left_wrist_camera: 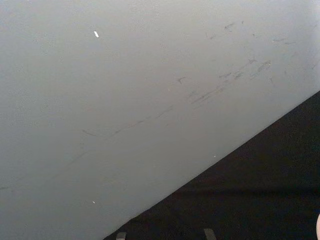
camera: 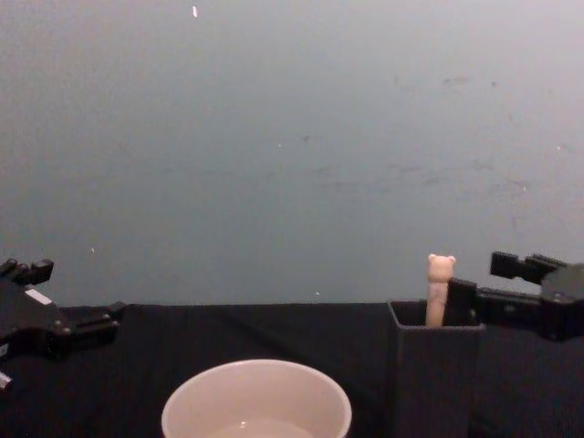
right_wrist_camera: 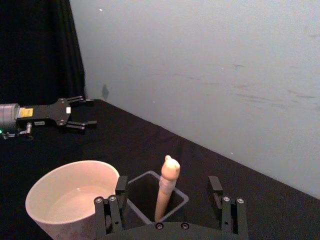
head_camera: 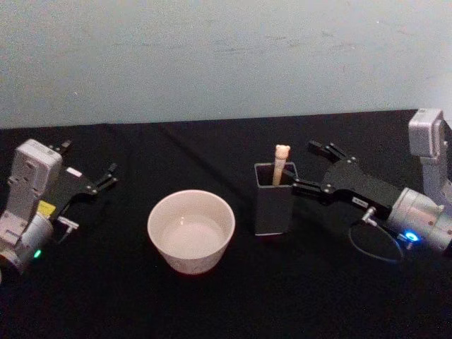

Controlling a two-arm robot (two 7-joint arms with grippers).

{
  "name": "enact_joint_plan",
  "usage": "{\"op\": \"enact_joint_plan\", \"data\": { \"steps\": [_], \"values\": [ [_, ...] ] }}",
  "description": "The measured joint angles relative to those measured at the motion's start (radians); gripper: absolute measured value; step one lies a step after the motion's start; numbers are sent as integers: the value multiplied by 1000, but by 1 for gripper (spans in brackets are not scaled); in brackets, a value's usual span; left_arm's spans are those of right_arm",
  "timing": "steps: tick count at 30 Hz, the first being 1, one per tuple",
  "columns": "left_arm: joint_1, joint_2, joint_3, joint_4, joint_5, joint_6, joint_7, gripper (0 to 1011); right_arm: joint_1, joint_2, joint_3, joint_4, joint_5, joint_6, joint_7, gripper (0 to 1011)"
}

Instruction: Pick up the stirring spoon with one hand, stir inside the cup, then place it back in its original position.

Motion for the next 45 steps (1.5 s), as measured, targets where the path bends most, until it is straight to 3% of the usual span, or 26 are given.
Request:
{"op": "enact_joint_plan", "data": {
  "steps": [8, 22, 36, 45],
  "values": [
    [0, 0, 0, 0, 0, 0, 0, 1001, 65, -40, -27, 77, -5, -7, 51, 1000],
    [0, 0, 0, 0, 0, 0, 0, 1001, 137, -88, -62, 164, -17, -7, 82, 1000],
    [0, 0, 0, 0, 0, 0, 0, 1001, 149, -93, -79, 171, -31, -6, 86, 1000],
    [0, 0, 0, 0, 0, 0, 0, 1001, 145, -89, -82, 156, -56, 6, 50, 1000]
  ]
}}
